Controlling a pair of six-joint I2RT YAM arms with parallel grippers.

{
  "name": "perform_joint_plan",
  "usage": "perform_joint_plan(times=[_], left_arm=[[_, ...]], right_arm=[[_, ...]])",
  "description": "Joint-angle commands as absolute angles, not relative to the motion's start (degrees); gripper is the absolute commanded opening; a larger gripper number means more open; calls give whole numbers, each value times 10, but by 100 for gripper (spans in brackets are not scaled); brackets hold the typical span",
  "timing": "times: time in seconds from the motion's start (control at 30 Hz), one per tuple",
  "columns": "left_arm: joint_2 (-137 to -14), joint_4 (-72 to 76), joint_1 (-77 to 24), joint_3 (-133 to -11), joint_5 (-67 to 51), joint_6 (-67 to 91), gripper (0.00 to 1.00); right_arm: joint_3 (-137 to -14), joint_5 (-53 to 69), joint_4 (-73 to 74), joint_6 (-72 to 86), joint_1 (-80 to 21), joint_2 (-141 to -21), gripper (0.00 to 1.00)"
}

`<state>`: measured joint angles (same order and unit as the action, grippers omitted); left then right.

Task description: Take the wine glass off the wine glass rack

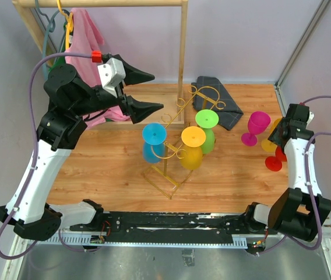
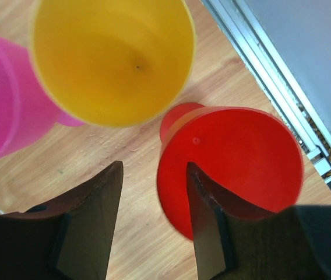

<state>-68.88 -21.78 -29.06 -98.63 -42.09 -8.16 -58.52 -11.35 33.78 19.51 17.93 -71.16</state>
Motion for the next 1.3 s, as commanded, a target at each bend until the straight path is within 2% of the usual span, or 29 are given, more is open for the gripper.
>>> perform_joint_plan(times=[0.0, 0.13, 0.23, 0.43, 0.6, 0.7, 0.8, 0.83, 1.03, 1.27], left_arm=[[-678, -214, -294, -982, -424, -84, 89], [-675, -210, -294, -974, -424, -82, 90], [-672, -204, -294, -971, -415, -70, 90], [-658, -227, -267, -955, -330, 22, 89], [-652, -249, -183, -902, -370, 150, 86], [-666, -266, -145, -897, -414, 212, 86], [-679, -283, -129, -893, -458, 269, 86], [-682, -288, -126, -889, -480, 288, 86], [-683, -280, -117, -804, -575, 427, 84], [-650, -291, -80, -748, -622, 482, 83]], right_arm=[[-644, -108, 378, 196, 165, -663, 52], [-678, -97, 405, 182, 165, -634, 62], [-713, -79, 442, 178, 165, -613, 66], [-807, 19, 512, 161, 160, -556, 78], [-887, 164, 535, 198, 137, -542, 76], [-943, 220, 553, 227, 103, -551, 78], [-966, 264, 541, 253, 72, -551, 89], [-962, 289, 528, 263, 69, -548, 99], [-880, 376, 425, 327, 60, -513, 99], [-883, 376, 453, 309, 45, -511, 99]])
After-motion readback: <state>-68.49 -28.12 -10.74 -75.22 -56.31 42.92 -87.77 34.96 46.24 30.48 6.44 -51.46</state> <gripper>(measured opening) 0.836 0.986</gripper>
